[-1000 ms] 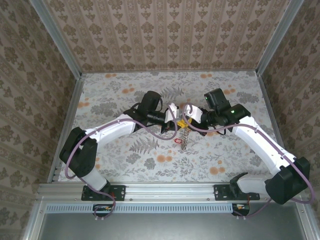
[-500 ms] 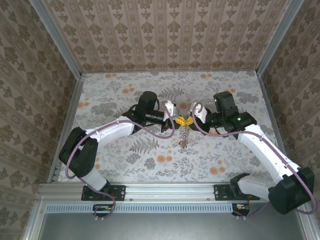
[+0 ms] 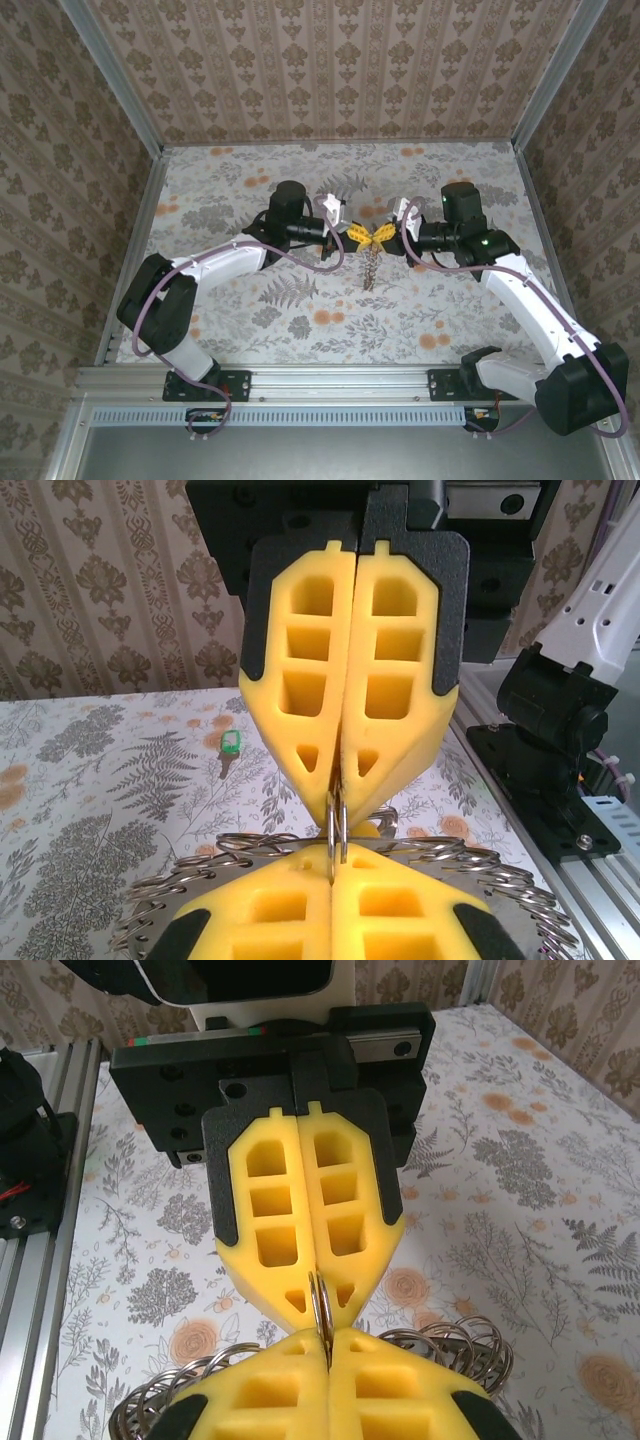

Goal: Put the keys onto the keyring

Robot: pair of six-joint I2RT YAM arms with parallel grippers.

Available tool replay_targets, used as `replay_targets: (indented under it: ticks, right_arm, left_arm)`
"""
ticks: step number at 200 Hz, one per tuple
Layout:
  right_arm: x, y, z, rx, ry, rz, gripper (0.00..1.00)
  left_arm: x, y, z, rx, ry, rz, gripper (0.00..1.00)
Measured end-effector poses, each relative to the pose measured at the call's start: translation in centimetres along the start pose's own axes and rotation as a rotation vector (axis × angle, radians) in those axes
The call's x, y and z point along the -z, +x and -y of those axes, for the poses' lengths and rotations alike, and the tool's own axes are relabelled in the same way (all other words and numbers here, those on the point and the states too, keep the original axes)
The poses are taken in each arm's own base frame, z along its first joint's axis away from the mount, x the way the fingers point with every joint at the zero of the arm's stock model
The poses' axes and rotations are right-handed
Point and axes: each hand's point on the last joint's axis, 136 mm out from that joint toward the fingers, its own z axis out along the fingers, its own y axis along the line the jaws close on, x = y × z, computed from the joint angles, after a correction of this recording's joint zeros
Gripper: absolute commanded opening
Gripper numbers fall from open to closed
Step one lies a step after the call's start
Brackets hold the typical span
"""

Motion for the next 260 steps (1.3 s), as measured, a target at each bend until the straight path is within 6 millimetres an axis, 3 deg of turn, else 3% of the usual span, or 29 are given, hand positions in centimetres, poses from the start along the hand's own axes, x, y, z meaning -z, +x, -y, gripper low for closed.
replay_targets:
  ticks: [16,54,73,159,193,240,260]
  right_arm:
    - [0.0,0.0,0.0,-0.004,-0.004,-0.004,0.00]
    - [-0.2,0.3,-0.2,-0.014,-0.019,-0.040,0.00]
    - [-0.4,0.6,-0.5,-0.012,-0.018,-0.074,0.00]
    - [-1.0,2.1,-0.7,0.034,0.010,-0.287,0.00]
    - [-1.0,2.7,-0.7,0.045,0.012,-0.337,0.00]
    - [-1.1,2.8,-0.8,0.047,0.006,-0.360,0.00]
    - [-1.2,2.7,-0.8,0.050,0.009,-0.348,0.09]
  left_arm:
    - [0.0,0.0,0.0,0.001,-0.001,-0.001,0.00]
    - [0.0,0.4,0.1,0.012,0.001,-0.016,0.16]
    - [0.0,0.9,0.0,0.014,-0.001,-0.043,0.17]
    - [-0.5,2.5,0.0,-0.030,-0.029,-0.197,0.16]
    - [-0.7,3.2,0.3,-0.034,-0.028,-0.228,0.00]
    - [-0.6,3.2,0.5,-0.035,-0.020,-0.244,0.00]
    - [-0.6,3.1,0.5,-0.036,-0.015,-0.235,0.00]
